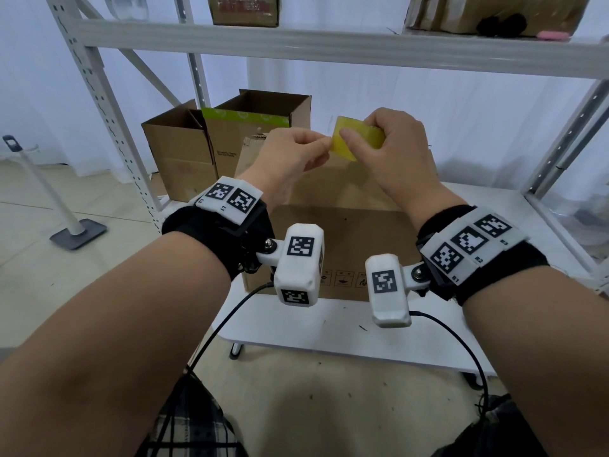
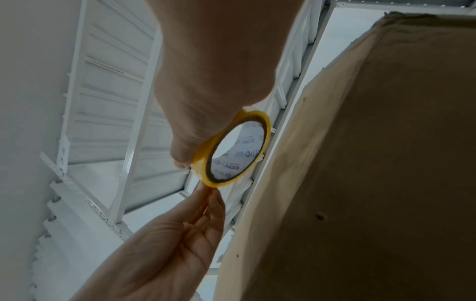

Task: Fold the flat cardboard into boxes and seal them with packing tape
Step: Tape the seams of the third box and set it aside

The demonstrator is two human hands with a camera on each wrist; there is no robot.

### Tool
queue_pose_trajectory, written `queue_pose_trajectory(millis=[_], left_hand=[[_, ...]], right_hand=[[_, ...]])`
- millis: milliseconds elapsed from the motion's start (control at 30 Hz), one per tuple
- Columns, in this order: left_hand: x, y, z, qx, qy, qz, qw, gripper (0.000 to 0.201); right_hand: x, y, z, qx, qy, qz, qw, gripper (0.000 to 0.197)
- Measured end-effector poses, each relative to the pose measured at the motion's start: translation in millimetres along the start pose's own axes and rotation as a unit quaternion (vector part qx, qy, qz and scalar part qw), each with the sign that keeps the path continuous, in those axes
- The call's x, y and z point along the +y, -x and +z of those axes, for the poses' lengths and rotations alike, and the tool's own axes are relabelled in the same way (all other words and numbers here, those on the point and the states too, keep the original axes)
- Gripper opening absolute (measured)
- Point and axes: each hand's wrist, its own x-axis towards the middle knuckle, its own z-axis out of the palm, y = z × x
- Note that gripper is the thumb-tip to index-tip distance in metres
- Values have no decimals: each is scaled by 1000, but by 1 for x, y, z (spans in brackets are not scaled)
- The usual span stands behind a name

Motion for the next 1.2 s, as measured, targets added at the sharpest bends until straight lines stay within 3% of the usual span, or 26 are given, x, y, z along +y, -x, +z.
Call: queue_pose_trajectory(millis=[500,633,767,933,1033,1133,1200], left_hand=[[-4,0,5,2,44,-14,999,16],[-8,-1,3,17,33,-10,999,19],[-14,0,5,-7,47,-23,999,9],[-9,0,7,-15,57,-22,998,17],[-8,-1,7,1,41,-22,999,8],[-8,-2,8,8,35,-18,999,26],[-6,0,10,22,21,-9,999,25]], right_hand=[[5,4,10,16,91,-76,993,35],[7,5,11,20,79,-69,994,38],[9,7,15,43,52,-59,996,38],[7,6,14,58,46,-57,996,38],[6,5,13,41,49,-63,996,39],[8,5,13,26,71,-66,995,36],[8,5,12,21,100,-69,992,36]])
